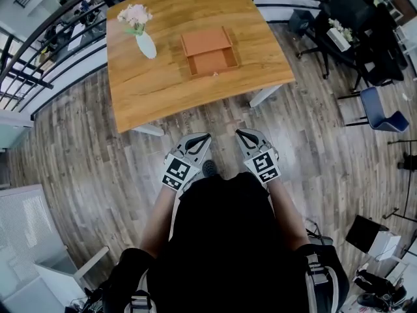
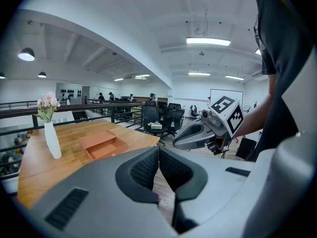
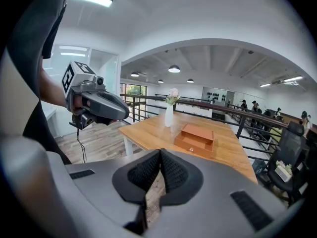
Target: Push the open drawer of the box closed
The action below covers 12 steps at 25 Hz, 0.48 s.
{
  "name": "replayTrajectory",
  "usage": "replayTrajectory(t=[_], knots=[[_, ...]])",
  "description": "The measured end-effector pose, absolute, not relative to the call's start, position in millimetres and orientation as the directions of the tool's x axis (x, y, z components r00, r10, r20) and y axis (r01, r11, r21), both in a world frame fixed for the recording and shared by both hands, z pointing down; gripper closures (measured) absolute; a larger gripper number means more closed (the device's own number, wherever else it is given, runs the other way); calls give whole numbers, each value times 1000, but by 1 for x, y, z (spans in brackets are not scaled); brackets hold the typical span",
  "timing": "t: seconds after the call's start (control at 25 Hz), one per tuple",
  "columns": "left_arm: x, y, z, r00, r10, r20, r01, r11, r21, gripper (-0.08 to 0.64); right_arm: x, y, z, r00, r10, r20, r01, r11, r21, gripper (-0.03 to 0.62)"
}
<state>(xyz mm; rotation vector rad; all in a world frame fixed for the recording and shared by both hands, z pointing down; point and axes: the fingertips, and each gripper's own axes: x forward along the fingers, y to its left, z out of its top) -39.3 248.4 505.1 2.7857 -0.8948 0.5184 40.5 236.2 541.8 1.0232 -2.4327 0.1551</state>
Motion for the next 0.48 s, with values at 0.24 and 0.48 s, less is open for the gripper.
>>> replayTrajectory(t=[0.24, 0.48], knots=[[-50, 247, 509, 762, -527, 376, -589, -805, 66, 535, 30, 236, 550, -592, -637, 494, -696, 713, 85, 577], [-51, 235, 513, 753, -533, 386, -600, -797, 70, 536, 29, 220, 552, -602, -628, 493, -689, 721, 77, 577]])
